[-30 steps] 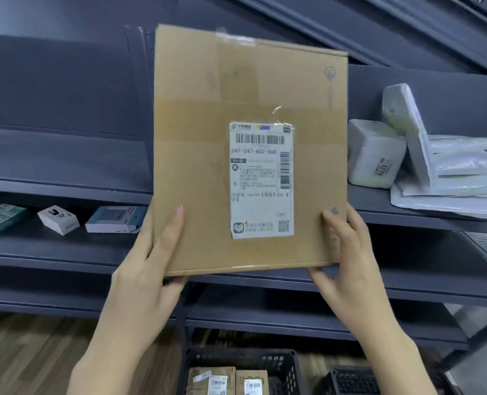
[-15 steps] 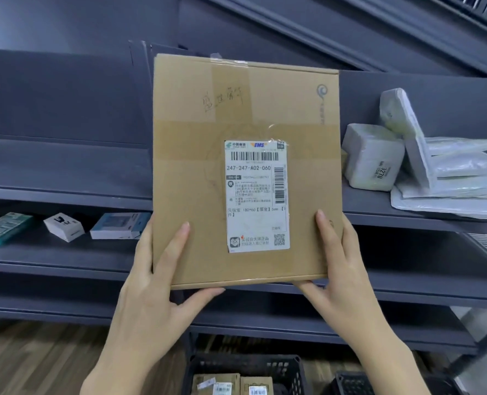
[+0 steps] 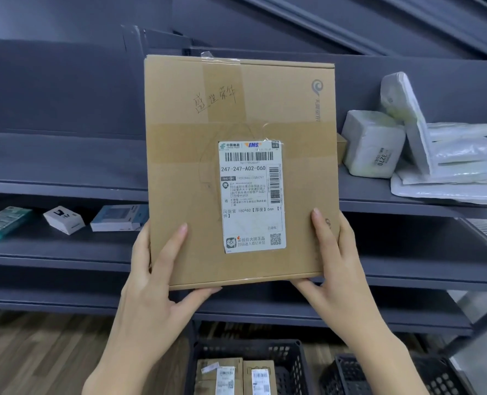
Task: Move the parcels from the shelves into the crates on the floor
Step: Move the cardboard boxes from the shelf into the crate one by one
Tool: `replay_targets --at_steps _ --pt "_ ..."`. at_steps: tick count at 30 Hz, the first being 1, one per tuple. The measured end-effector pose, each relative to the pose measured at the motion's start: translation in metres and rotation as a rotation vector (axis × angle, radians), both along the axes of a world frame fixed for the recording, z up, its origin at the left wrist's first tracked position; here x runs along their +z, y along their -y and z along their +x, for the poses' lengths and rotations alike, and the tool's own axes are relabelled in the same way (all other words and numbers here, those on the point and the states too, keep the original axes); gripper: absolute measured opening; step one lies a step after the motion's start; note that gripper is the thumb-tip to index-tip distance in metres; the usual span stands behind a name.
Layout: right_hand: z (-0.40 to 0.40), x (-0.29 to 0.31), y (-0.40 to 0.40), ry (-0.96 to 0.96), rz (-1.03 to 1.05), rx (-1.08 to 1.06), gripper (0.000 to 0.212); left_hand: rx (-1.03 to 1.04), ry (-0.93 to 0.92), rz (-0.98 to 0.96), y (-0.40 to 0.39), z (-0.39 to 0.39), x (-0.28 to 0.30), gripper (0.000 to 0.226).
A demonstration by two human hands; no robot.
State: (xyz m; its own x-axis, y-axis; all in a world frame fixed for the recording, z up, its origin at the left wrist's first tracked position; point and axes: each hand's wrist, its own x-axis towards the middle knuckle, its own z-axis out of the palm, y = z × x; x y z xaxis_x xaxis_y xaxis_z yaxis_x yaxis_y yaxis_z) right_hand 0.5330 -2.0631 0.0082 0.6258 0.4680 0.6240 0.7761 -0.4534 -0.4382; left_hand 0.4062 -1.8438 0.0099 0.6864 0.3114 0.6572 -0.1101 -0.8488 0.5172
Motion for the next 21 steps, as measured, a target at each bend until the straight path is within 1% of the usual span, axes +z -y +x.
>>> replay_targets --at_steps 5,9,11,13,15,16,19,21 --pt "-0.009 -0.031 0.011 -0.083 -0.058 -0.034 0.105 -0.03 -0.096 -0.052 0.006 0.003 -0.026 0.086" --pt "-0.016 -0.074 0.03 -0.204 -0.136 -0.069 0.109 -0.02 -0.231 -0.108 0.021 0.002 -0.063 0.089" --pt "-0.019 -0.097 0.039 -0.271 -0.173 -0.074 0.108 -0.017 -0.294 -0.135 0.031 0.0 -0.084 0.091" --pt "-0.022 -0.119 0.046 -0.321 -0.207 -0.067 0.106 -0.003 -0.367 -0.144 0.039 -0.004 -0.107 0.097" --pt "-0.026 -0.142 0.053 -0.38 -0.243 -0.053 0.107 0.025 -0.466 -0.165 0.046 -0.01 -0.132 0.107" --pt "-0.028 -0.155 0.057 -0.427 -0.262 -0.042 0.108 0.033 -0.517 -0.182 0.05 -0.014 -0.145 0.107" --pt "-0.034 -0.199 0.072 -0.534 -0.323 -0.004 0.105 0.076 -0.649 -0.229 0.068 -0.026 -0.187 0.094" --pt "-0.038 -0.23 0.083 -0.595 -0.376 0.017 0.105 0.112 -0.744 -0.322 0.082 -0.035 -0.22 0.093"
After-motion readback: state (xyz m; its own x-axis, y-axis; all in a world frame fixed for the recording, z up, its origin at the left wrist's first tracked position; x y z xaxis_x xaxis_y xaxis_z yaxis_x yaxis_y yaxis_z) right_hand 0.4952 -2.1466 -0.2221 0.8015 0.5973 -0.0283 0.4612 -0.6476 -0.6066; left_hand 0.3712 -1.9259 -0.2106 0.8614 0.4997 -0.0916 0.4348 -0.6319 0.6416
